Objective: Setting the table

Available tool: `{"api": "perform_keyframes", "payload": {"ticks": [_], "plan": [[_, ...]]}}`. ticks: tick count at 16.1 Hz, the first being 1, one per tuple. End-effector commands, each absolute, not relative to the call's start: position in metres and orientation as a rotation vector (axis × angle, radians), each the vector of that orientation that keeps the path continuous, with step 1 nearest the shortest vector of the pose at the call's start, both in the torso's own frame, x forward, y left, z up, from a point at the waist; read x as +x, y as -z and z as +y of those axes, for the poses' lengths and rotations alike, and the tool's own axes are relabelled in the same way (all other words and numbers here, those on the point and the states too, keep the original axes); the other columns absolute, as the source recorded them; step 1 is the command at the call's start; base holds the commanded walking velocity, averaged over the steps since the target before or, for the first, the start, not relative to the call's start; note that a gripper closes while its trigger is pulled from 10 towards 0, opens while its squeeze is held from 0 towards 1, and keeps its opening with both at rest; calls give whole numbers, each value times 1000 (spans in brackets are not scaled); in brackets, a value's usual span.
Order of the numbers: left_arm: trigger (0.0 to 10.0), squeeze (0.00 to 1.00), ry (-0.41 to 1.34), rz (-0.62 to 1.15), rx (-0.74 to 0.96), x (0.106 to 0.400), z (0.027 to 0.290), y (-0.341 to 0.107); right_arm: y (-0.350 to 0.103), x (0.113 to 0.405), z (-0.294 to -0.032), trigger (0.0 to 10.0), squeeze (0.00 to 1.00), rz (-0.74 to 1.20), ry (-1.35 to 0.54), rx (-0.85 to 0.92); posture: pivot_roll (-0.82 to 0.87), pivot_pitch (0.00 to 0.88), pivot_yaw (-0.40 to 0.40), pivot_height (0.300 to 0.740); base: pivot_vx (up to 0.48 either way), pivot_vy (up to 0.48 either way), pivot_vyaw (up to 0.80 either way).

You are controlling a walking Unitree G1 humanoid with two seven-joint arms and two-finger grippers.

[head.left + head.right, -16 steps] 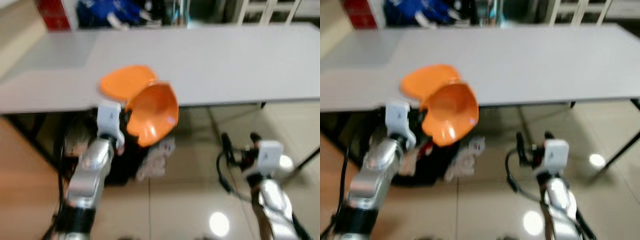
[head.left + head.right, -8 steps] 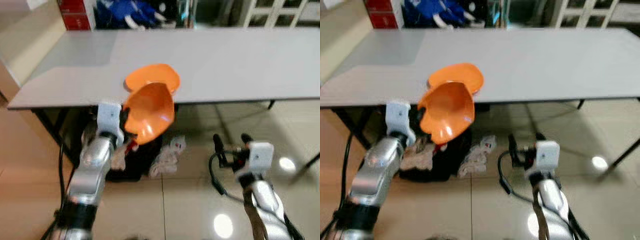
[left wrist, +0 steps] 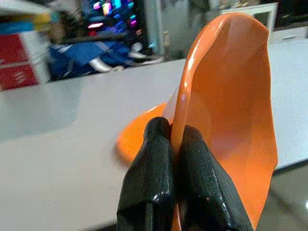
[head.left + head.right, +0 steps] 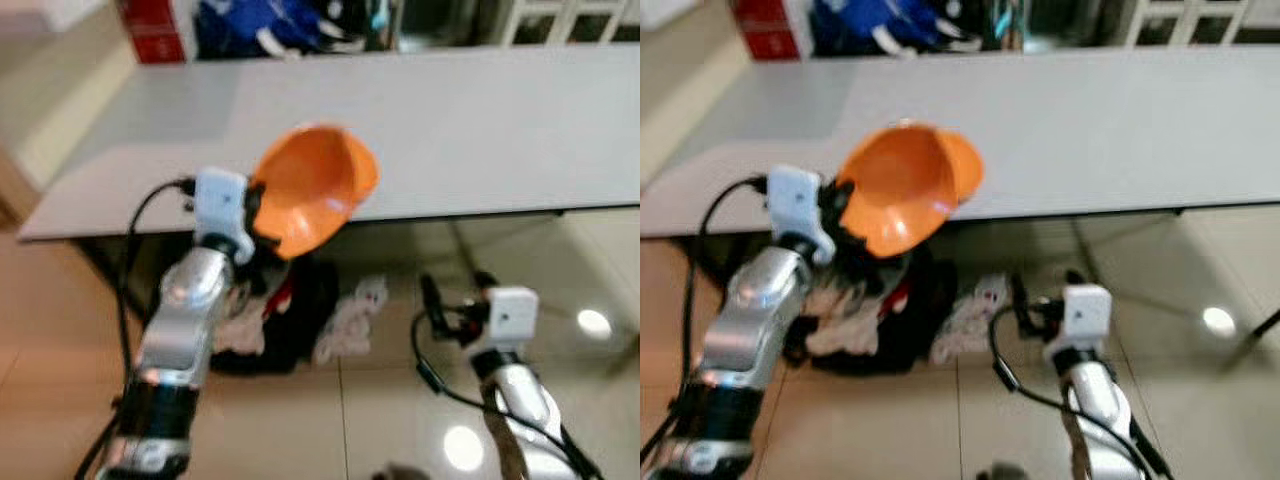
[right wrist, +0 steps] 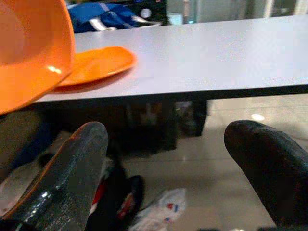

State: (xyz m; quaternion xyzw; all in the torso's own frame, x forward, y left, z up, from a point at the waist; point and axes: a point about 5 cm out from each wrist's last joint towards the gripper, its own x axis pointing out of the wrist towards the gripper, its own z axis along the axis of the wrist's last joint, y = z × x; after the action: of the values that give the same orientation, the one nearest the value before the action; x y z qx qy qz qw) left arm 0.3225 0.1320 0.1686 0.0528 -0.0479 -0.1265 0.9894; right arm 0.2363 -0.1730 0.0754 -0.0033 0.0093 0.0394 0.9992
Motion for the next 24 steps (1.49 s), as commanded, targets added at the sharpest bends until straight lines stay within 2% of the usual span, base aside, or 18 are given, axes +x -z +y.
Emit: {"api": "perform_keyframes", "payload": {"ticks": [1, 3, 7, 10, 12, 13, 16, 17, 21, 24], "plan": [[0, 0, 319, -163, 136, 324, 119, -185, -75, 236, -174, 10000, 0, 20, -74, -2, -68, 26, 52, 740, 480, 0, 0], [0, 0, 429, -209, 149, 324, 98, -203, -73, 237, -173, 10000, 0, 25, -78, -3, -66, 24, 50, 740, 480, 0, 0], [0, 0, 458, -246, 112, 335, 93, -227, -71, 238, -171, 10000, 0, 28, -81, -1, -67, 24, 53, 740, 480, 0, 0], [0, 0, 511, -282, 18, 347, 87, -262, -69, 238, -169, 10000, 0, 34, -86, 2, -67, 27, 52, 740, 0, 0, 0], [0, 0, 591, -310, -113, 355, 64, -292, -68, 239, -168, 10000, 0, 36, -92, 2, -69, 24, 49, 740, 0, 0, 0], [0, 0, 600, -278, -180, 360, 58, -294, -68, 240, -167, 10000, 0, 36, -95, 1, -72, 24, 50, 740, 0, 0, 0], [0, 0, 514, -122, -348, 384, 59, -276, -69, 238, -167, 10000, 0, 34, -93, 1, -90, 27, 57, 740, 0, 0, 0], [0, 0, 466, 50, -475, 396, 59, -251, -68, 236, -168, 10000, 0, 36, -92, 0, -95, 36, 52, 740, 0, 0, 0], [0, 0, 368, 209, -578, 404, 56, -216, -68, 231, -169, 10000, 0, 45, -100, -11, -124, 53, 47, 740, 0, 0, 0], [0, 0, 343, 282, -656, 404, 42, -204, -67, 225, -170, 10000, 0, 56, -100, -16, -149, 65, 53, 740, 0, 0, 0]]}}
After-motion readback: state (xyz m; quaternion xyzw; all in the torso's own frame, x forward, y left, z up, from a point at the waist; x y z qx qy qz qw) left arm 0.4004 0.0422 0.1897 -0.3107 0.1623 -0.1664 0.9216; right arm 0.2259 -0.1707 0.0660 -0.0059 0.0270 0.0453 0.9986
